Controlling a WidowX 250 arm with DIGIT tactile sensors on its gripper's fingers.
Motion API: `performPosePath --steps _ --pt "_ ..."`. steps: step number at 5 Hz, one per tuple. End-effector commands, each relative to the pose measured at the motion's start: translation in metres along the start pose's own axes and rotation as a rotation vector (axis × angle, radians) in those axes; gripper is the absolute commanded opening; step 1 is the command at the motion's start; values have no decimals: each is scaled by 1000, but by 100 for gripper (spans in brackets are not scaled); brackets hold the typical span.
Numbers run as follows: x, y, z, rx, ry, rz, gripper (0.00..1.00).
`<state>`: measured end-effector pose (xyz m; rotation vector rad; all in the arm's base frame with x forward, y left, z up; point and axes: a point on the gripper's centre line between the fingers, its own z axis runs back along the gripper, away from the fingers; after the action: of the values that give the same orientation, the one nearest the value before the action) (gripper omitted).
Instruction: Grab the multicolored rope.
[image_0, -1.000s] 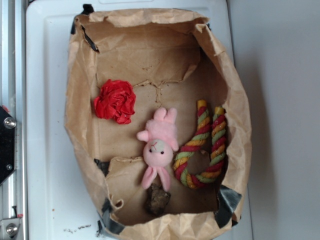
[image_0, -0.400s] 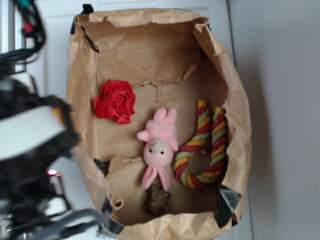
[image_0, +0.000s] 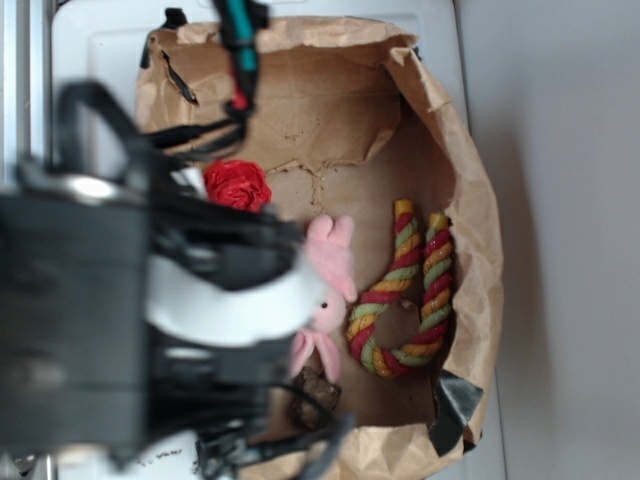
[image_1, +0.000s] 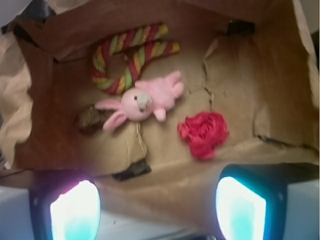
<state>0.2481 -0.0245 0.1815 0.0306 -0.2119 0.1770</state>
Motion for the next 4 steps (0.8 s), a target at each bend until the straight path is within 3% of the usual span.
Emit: performPosePath --steps 1,2,4 --pt "41 -5 -9 6 -100 -15 100" --pt "51 -11 -24 8 -115 -43 100" --pt "36 -16 -34 -20 -96 -45 100"
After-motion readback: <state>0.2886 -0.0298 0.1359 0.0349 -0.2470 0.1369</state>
